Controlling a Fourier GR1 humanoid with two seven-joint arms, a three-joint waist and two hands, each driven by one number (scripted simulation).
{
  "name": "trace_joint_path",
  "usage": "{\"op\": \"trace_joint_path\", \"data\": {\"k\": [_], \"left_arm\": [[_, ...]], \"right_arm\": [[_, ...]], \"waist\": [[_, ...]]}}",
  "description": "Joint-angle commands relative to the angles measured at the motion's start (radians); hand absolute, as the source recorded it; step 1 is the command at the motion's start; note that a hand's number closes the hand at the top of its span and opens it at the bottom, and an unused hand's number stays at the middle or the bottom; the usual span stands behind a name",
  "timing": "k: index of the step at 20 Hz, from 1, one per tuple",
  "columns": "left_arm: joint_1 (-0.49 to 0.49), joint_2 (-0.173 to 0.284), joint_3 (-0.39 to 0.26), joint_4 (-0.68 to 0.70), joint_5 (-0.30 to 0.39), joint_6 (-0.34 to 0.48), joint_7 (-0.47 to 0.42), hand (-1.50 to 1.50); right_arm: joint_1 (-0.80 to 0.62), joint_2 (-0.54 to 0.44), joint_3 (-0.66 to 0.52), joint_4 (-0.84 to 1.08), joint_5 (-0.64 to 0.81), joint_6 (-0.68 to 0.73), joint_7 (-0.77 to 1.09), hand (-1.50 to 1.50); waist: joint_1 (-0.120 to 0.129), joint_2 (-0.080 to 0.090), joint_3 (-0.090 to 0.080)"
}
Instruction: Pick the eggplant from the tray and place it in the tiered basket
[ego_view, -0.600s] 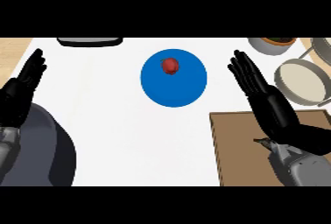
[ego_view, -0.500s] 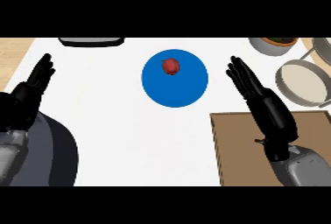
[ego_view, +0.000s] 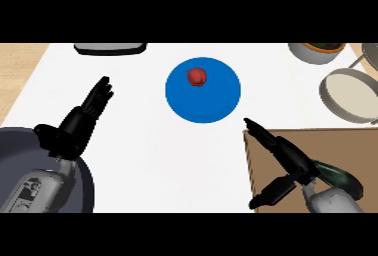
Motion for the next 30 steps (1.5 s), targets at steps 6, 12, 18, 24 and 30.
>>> {"op": "trace_joint_path", "data": {"k": [6, 12, 18, 24, 30], "left_arm": [[0.115, -0.083, -0.057, 0.046, 0.011, -0.015, -0.052, 0.00], [0.076, -0.051, -0.040, 0.060, 0.026, -0.039, -0.031, 0.00], [0.067, -0.039, -0.031, 0.070, 0.051, -0.057, -0.027, 0.00], [0.092, -0.096, -0.064, 0.069, 0.004, 0.004, -0.066, 0.00], [0.129, -0.090, -0.069, 0.055, 0.001, 0.005, -0.070, 0.00]], "right_arm": [[-0.080, -0.228, -0.057, -0.110, 0.067, 0.148, -0.047, -1.50], [-0.216, -0.499, 0.042, -0.205, 0.318, 0.289, 0.093, -1.50], [-0.315, -0.697, 0.133, -0.339, 0.421, 0.537, 0.168, -1.50], [-0.291, -0.687, 0.150, -0.482, 0.368, 0.641, 0.329, -1.50], [-0.198, -0.658, 0.165, -0.532, 0.443, 0.581, 0.396, -1.50]], "waist": [[-0.005, -0.004, -0.025], [0.004, -0.005, -0.030], [0.002, -0.005, -0.030], [-0.021, -0.005, -0.026], [-0.018, -0.003, -0.023]]}}
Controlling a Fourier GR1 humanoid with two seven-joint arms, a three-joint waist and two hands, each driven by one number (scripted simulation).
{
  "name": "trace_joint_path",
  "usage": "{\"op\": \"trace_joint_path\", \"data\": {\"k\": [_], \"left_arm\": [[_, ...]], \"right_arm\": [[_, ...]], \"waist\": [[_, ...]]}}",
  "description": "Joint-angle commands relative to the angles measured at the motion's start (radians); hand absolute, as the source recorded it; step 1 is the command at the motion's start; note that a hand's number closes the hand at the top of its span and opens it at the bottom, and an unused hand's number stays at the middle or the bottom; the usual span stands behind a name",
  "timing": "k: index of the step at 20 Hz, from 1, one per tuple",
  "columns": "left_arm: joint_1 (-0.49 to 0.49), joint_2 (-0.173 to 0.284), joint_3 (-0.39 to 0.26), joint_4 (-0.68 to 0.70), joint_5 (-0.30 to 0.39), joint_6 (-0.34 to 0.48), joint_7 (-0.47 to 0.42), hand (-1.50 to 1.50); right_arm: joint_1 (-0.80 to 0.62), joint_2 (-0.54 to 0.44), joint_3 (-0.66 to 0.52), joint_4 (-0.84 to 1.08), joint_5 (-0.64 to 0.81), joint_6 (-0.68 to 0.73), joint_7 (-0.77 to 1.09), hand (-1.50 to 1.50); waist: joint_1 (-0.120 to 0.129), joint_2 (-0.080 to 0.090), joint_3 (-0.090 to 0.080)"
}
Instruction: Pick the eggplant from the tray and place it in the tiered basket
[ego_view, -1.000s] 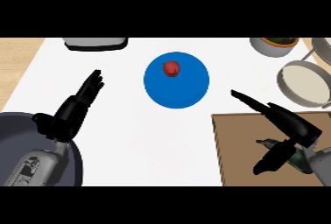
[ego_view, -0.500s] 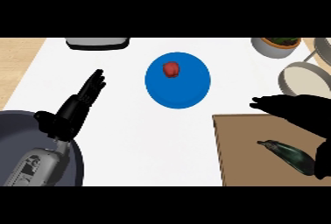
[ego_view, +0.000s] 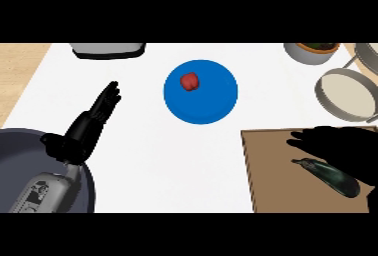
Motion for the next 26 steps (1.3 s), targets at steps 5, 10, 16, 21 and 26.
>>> {"op": "trace_joint_path", "data": {"k": [5, 10, 16, 21, 26], "left_arm": [[0.117, -0.072, -0.041, 0.106, -0.019, 0.016, -0.081, 0.00], [0.077, -0.032, -0.006, 0.055, 0.034, -0.022, -0.019, 0.00], [0.102, -0.037, -0.014, 0.070, 0.022, -0.018, -0.047, 0.00], [0.097, -0.063, -0.044, 0.042, 0.000, 0.018, -0.014, 0.00], [0.063, -0.038, -0.008, 0.074, 0.030, -0.014, -0.010, 0.00]], "right_arm": [[0.073, 0.043, 0.033, -0.036, 0.182, -0.115, 0.080, -1.50], [0.116, 0.070, 0.088, 0.064, 0.272, -0.129, 0.103, -1.50], [0.181, 0.111, 0.085, 0.129, 0.304, -0.210, 0.038, -1.50], [0.183, 0.120, 0.087, 0.160, 0.358, -0.223, 0.049, -1.50], [0.205, 0.112, 0.075, 0.266, 0.393, -0.275, -0.042, -1.50]], "waist": [[0.002, 0.023, -0.028], [0.021, 0.023, -0.026], [0.017, 0.022, -0.026], [0.016, 0.019, -0.027], [0.013, 0.022, -0.026]]}}
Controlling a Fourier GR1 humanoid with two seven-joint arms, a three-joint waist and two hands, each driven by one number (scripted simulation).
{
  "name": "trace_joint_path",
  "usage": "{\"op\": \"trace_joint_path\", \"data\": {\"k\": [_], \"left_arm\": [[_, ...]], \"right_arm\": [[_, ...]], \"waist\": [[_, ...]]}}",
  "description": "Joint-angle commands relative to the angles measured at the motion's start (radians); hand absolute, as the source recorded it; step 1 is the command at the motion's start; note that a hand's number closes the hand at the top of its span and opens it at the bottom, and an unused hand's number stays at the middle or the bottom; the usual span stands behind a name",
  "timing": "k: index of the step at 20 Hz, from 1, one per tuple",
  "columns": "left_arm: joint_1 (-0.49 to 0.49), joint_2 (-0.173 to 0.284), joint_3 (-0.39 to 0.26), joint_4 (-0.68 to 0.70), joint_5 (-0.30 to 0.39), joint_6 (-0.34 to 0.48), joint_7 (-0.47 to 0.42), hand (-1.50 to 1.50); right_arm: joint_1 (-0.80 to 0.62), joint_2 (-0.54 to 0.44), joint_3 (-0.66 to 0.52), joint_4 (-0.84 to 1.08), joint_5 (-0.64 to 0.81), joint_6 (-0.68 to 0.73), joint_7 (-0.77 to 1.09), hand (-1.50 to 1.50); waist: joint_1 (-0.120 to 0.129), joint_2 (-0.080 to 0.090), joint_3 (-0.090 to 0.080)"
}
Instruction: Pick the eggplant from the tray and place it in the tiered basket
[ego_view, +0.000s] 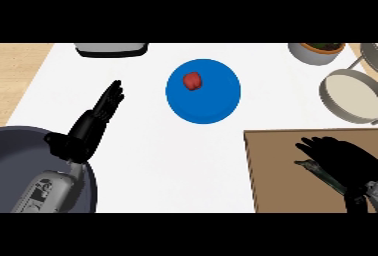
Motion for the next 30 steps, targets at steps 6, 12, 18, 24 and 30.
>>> {"op": "trace_joint_path", "data": {"k": [6, 12, 18, 24, 30], "left_arm": [[0.146, -0.034, -0.022, 0.056, 0.011, -0.010, -0.046, 0.00], [0.112, -0.054, -0.029, 0.047, 0.011, 0.004, -0.005, 0.00], [0.096, -0.055, -0.019, 0.053, 0.009, 0.020, -0.002, 0.00], [0.108, -0.045, -0.014, 0.049, 0.017, 0.004, -0.022, 0.00], [0.070, -0.042, -0.001, 0.087, 0.029, -0.008, -0.018, 0.00]], "right_arm": [[0.024, 0.006, -0.006, 0.088, 0.049, -0.028, -0.066, -1.50], [0.047, 0.061, 0.025, 0.223, 0.122, -0.132, -0.166, -1.50], [0.061, 0.111, -0.018, 0.234, 0.074, -0.209, -0.289, 1.50], [0.039, 0.097, -0.032, 0.254, 0.108, -0.224, -0.360, 1.50], [0.022, 0.108, -0.055, 0.276, 0.133, -0.264, -0.409, 1.50]], "waist": [[0.003, 0.014, -0.032], [0.007, 0.017, -0.031], [-0.003, 0.016, -0.030], [0.000, 0.015, -0.032], [-0.006, 0.016, -0.032]]}}
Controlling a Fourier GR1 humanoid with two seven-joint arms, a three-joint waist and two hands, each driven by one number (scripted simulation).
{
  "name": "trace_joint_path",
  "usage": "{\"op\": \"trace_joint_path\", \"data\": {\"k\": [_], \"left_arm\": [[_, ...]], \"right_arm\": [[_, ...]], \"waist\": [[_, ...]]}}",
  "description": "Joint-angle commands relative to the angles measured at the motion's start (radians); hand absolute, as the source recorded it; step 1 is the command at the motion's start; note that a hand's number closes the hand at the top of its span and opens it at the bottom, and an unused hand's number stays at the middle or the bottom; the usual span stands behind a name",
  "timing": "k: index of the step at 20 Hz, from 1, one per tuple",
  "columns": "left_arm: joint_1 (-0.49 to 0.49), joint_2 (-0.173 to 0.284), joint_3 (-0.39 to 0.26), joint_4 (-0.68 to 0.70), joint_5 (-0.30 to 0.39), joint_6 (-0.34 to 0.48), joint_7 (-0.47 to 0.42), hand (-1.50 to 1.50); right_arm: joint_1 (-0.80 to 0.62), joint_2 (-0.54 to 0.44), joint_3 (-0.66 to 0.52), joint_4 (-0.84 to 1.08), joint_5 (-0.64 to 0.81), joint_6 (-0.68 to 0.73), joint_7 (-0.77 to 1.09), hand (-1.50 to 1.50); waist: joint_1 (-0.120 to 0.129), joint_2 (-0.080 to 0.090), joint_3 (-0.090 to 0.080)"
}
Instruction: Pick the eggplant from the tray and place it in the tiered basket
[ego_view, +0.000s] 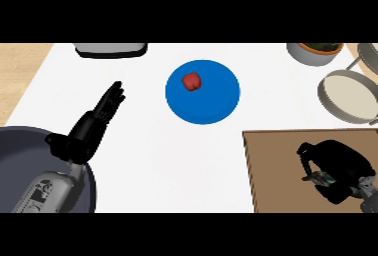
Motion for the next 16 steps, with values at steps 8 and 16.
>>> {"op": "trace_joint_path", "data": {"k": [8, 16], "left_arm": [[0.135, 0.038, 0.052, 0.031, 0.044, 0.058, 0.033, 0.00], [0.216, 0.073, 0.050, -0.028, 0.104, 0.076, 0.026, 0.00]], "right_arm": [[0.136, 0.015, -0.451, 0.243, -0.132, -0.225, 0.533, 1.50], [0.076, 0.144, -0.761, 0.088, -0.190, -0.663, 0.851, 1.50]], "waist": [[-0.232, -0.019, -0.028], [-0.166, -0.024, -0.034]]}}
